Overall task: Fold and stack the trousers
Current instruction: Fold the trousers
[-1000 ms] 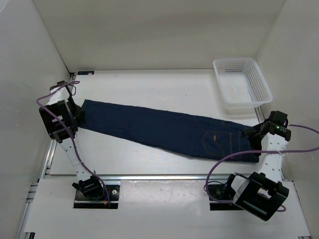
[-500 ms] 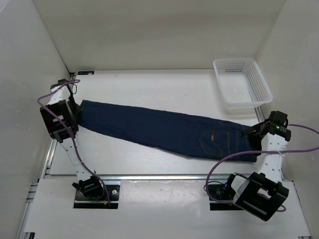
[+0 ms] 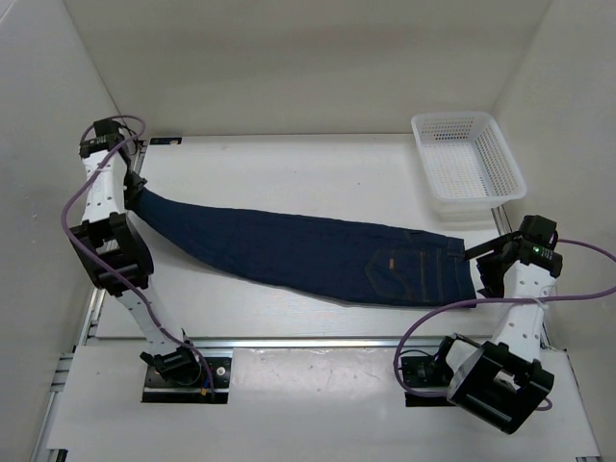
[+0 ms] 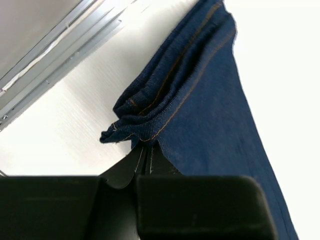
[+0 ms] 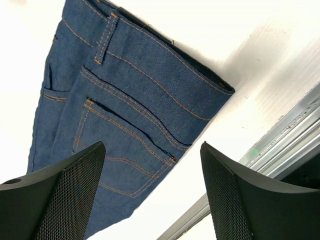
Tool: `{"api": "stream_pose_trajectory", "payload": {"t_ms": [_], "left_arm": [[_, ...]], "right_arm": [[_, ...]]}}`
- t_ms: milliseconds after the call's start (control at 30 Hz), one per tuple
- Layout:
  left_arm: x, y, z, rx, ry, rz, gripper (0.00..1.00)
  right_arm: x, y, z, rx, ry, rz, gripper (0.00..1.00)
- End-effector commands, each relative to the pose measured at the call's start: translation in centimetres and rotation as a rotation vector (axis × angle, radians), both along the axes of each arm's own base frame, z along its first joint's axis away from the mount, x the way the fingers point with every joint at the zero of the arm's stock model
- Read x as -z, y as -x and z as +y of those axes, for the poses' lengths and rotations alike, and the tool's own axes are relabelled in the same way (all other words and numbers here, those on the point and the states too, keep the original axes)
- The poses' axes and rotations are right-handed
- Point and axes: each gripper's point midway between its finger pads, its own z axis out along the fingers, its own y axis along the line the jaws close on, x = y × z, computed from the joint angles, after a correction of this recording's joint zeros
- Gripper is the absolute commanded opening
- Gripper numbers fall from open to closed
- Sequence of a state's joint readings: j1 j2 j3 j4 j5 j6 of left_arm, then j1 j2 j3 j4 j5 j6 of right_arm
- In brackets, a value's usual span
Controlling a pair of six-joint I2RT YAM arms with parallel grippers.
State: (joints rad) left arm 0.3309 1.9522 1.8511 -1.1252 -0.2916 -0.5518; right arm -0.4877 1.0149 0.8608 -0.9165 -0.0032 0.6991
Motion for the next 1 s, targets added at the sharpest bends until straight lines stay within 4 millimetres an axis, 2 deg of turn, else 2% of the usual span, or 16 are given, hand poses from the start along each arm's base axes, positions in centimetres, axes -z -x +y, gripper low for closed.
{"api": "stream_pose_trajectory", "payload": {"t_ms": [0, 100, 167, 200, 300, 400, 433, 533, 567, 633, 667, 700, 733, 767, 833, 967], "left_arm": [[-5.6, -0.4, -2.6, 0.087, -0.059, -0.11, 0.1], [-8.3, -0.8, -5.4, 0.178, -0.084, -0.168, 0.1], [-9.7, -1.0, -8.3, 0.246, -0.094, -0.203, 0.1], [-9.7, -0.9, -10.4, 0.298, -0.087, -0.197, 0.1], [-10.0, 0.0, -13.9, 0.363, -0.07, -0.21, 0.1], [-9.8, 1.3, -19.1, 0.443, -0.039, -0.223, 0.1], [-9.2, 1.7, -22.1, 0.487, -0.033, -0.219, 0.1], [-7.9, 3.7, -26.1, 0.534, -0.024, -0.194, 0.1], [-6.8, 4.8, -28.6, 0.559, 0.001, -0.178, 0.1], [-5.5, 5.9, -31.7, 0.609, 0.051, -0.171, 0.1], [-4.9, 7.3, -34.7, 0.659, 0.099, -0.167, 0.1], [-3.7, 8.3, -35.9, 0.68, 0.115, -0.145, 0.1], [-2.9, 9.0, -37.4, 0.707, 0.133, -0.129, 0.11], [-2.3, 10.2, -40.5, 0.784, 0.19, -0.118, 0.21], [0.7, 11.0, -42.7, 0.852, 0.198, -0.008, 0.53], [1.5, 10.8, -43.0, 0.905, 0.057, 0.087, 0.53]], "right_arm": [[-1.0, -0.7, 0.4, -0.024, 0.0, -0.061, 0.81], [-0.8, -0.6, 0.6, -0.028, -0.003, -0.073, 0.81], [-1.0, -0.7, 0.8, -0.032, -0.006, -0.085, 0.81], [-1.0, -0.7, 0.8, -0.032, -0.006, -0.085, 0.81], [-1.2, -0.7, 0.8, -0.032, -0.002, -0.093, 0.81], [-1.2, -0.7, 0.8, -0.032, -0.002, -0.093, 0.81], [-1.3, -0.9, 0.8, -0.037, -0.005, -0.105, 0.81], [-1.1, -0.7, 0.9, -0.037, -0.005, -0.105, 0.81], [-1.1, -0.7, 0.9, -0.037, -0.005, -0.105, 0.81], [-1.1, -0.7, 0.9, -0.037, -0.005, -0.105, 0.81], [-1.1, -0.7, 0.9, -0.037, -0.005, -0.105, 0.8], [-0.8, -0.6, 1.0, -0.037, -0.009, -0.097, 0.8], [-1.0, -0.6, 1.0, -0.037, -0.004, -0.106, 0.79], [-0.8, -0.6, 1.0, -0.037, -0.003, -0.108, 0.79], [-0.5, -0.5, 1.1, -0.037, -0.008, -0.099, 0.79], [-0.7, -0.5, 1.3, -0.042, -0.012, -0.112, 0.79]]}}
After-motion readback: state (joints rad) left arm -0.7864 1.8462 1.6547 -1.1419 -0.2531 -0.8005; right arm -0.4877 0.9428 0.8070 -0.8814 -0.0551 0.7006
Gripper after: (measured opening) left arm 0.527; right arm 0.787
